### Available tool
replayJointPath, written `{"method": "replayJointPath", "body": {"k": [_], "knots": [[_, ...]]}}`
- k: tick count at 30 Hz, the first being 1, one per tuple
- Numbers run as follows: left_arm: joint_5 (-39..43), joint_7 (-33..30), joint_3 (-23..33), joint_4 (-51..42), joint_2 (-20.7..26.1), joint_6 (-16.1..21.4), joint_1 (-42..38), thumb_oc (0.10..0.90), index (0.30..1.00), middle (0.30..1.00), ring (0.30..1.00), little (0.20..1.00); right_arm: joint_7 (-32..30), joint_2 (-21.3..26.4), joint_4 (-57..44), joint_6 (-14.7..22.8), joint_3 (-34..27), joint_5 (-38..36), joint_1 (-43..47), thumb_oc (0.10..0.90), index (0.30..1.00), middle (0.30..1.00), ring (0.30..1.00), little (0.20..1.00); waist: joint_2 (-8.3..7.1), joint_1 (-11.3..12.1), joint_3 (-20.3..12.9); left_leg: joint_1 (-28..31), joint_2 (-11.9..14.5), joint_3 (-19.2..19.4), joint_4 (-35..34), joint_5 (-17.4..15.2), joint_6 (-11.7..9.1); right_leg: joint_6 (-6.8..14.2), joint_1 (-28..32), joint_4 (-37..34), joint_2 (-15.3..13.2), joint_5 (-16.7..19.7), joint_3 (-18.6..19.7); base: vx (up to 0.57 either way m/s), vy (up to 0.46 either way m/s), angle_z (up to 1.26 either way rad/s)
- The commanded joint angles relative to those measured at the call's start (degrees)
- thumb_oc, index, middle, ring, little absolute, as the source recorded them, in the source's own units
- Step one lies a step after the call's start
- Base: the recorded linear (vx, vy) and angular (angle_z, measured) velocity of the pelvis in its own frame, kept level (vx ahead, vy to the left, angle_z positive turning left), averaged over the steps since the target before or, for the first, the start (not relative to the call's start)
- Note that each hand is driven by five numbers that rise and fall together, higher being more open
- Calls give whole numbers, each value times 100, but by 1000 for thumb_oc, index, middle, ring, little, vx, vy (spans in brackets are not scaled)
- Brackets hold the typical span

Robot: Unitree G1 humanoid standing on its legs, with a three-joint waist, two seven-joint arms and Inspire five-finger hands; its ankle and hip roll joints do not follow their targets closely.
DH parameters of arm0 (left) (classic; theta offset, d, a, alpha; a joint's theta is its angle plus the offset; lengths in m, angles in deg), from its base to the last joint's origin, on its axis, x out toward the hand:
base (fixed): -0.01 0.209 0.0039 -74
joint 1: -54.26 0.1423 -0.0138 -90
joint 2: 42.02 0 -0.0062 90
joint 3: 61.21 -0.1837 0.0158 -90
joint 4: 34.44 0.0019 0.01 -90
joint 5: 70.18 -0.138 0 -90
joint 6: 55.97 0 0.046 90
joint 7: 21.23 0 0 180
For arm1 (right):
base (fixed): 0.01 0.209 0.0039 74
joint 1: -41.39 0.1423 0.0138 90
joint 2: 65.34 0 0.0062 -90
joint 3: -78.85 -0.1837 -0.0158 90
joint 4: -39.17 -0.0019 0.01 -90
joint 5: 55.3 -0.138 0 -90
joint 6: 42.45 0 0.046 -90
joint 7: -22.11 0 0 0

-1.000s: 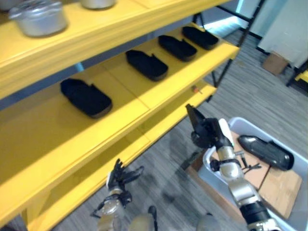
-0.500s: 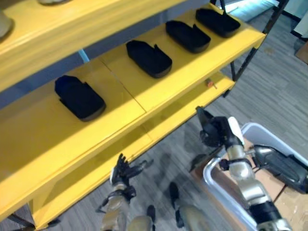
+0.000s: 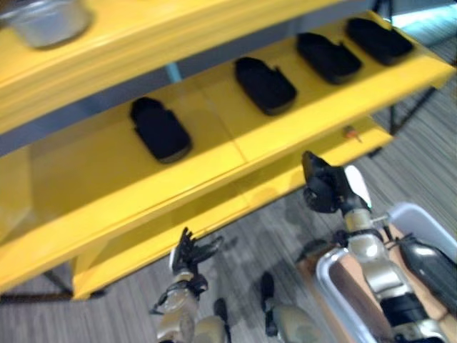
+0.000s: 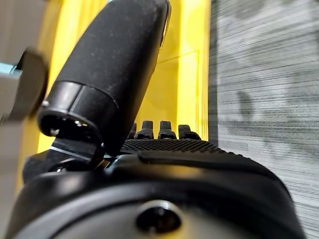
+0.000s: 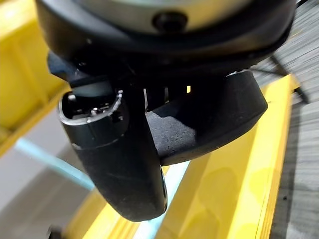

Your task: Move parts from the plastic box to the shelf.

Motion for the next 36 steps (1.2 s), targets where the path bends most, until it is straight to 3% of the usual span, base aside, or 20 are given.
{"method": "replayJointPath", "body": {"k": [1, 2, 3, 4, 7, 12, 14, 19, 29, 36], "knots": [[-13, 227, 38, -604, 233, 322, 114, 900, 1000, 1000, 1000, 1000, -188, -73, -738, 620, -568, 29, 475, 400, 300, 300, 300, 300, 32, 99, -658, 797, 320, 88, -833, 1015, 333, 599, 233, 459, 98, -55, 420, 39, 34, 40], [-13, 227, 35, -608, 233, 321, 120, 900, 1000, 1000, 1000, 1000, -187, -73, -742, 619, -570, 30, 468, 400, 300, 300, 300, 300, 36, 100, -655, 817, 325, 90, -853, 1021, 330, 597, 245, 457, 104, -58, 418, 24, 122, 41], [-46, 283, 3, -606, 200, 287, 123, 900, 1000, 1000, 1000, 1000, -167, -63, -736, 609, -714, -6, 278, 400, 300, 300, 300, 300, 4, -30, -699, 911, 869, 480, -1010, 1178, 302, 710, 244, 468, -85, -14, 313, 53, 185, 15], [-68, 313, -2, -629, 193, 280, 129, 900, 1000, 1000, 1000, 1000, -143, -40, -781, 609, -789, -19, 165, 400, 300, 300, 300, 300, 26, -94, -721, 974, 1126, 571, -1046, 1234, 226, 755, 290, 500, -171, -9, 268, 51, 234, 42], [-116, 364, 89, -713, 220, 236, 164, 900, 1000, 1000, 1000, 1000, -48, -95, -840, 563, -857, -50, 76, 400, 300, 300, 300, 300, 63, -75, -846, 969, 1306, 247, -1046, 1273, 144, 695, 356, 522, -245, 28, 287, 52, 157, 92], [-144, 371, 37, -726, 427, 287, 273, 900, 1000, 1000, 1000, 1000, -62, -384, -928, 604, -1128, -56, -247, 400, 300, 300, 300, 300, -4, 60, -976, 722, 886, 174, -1046, 961, 76, 548, 445, 389, -467, -16, 355, 25, 217, -15], [-143, 360, 71, -753, 495, 292, 320, 900, 1000, 1000, 1000, 1000, -59, -416, -945, 606, -1173, -43, -301, 400, 300, 300, 300, 300, -27, 94, -993, 688, 855, 193, -1046, 940, 78, 544, 427, 388, -482, -42, 370, -7, 194, 17], [-172, 228, 186, -693, 685, 381, 301, 900, 1000, 1000, 1000, 1000, -74, -660, -1074, 608, -1253, 1, -335, 400, 300, 300, 300, 300, -127, 300, -944, 579, 470, 182, -1046, 875, -23, 528, 480, 177, -745, -21, 302, -9, 230, 10], [-183, 61, 308, -599, 685, 522, 262, 900, 1000, 1000, 1000, 1000, -123, -845, -953, 575, -1305, 54, -395, 400, 300, 300, 300, 300, -284, 492, -865, 446, -6, 98, -1046, 606, -30, 504, 526, 3, -1046, -23, 212, -32, 164, 0], [-245, -83, 365, -481, 532, 623, 201, 900, 1000, 1000, 1000, 1000, -257, -805, -710, 528, -1281, 127, -319, 400, 300, 300, 300, 300, -283, 617, -742, 498, -365, 13, -1046, 522, 15, 492, 566, 101, -1251, 60, 322, -30, 225, -9]]}}
